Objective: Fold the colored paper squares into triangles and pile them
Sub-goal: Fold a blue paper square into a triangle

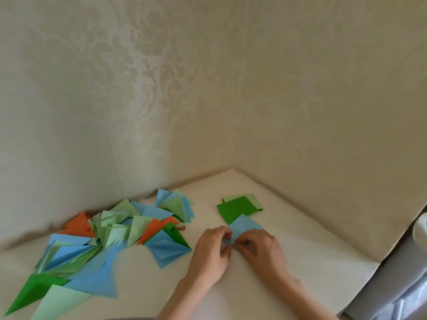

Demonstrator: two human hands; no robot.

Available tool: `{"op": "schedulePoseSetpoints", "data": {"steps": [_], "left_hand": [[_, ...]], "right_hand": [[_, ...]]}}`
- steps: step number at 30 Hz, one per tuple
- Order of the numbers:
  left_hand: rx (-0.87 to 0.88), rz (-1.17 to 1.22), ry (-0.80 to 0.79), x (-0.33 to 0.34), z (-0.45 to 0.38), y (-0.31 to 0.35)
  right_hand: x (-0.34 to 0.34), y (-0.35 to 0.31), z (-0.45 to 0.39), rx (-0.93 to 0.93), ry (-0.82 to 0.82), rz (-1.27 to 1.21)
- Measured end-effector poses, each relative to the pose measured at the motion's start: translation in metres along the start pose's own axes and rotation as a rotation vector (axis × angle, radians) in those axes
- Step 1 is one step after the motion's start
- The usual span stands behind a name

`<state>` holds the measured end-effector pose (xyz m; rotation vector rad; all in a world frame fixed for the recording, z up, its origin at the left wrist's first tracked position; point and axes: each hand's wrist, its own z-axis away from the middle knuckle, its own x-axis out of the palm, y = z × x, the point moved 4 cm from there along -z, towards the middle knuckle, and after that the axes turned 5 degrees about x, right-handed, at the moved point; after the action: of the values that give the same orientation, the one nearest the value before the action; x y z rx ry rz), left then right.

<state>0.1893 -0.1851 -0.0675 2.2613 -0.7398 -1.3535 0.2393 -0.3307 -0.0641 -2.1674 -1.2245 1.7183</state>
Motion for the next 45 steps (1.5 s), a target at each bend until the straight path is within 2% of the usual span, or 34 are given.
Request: {"op": "schedulePoseSetpoints", "data": {"steps": [4,9,17,23,33,38,45], "left_hand": [[-0.006,0.017,0.052,0.001,-0.002,0.0],[-0.012,-0.02,0.118,0.005,-0.01,0.002],[-0.041,-0.022,0.112,0.013,-0.016,-0.004],[-0.044,0.049,0.118,0.012,-0.014,-0.012],[-0.096,0.124,0.127,0.005,-0.01,-0.016],[-0.018,0.117,0.078,0.001,-0.008,-0.007],[-0.008,0.109,0.119,0.003,-0.006,-0.01]], "right_hand": [[-0.006,0.003,-0.006,0.083,-0.03,-0.158],[-0.007,0.005,-0.013,0.177,-0.066,-0.199],[-0.001,0.009,-0.012,0.283,-0.038,-0.214],[0.0,0.015,-0.016,0.265,-0.104,-0.218],[-0.007,0.012,-0.008,0.137,-0.105,-0.216],[0.0,0.007,-0.008,0.116,-0.096,-0.17],[-0.026,0.008,-0.014,0.08,-0.104,-0.173]]}}
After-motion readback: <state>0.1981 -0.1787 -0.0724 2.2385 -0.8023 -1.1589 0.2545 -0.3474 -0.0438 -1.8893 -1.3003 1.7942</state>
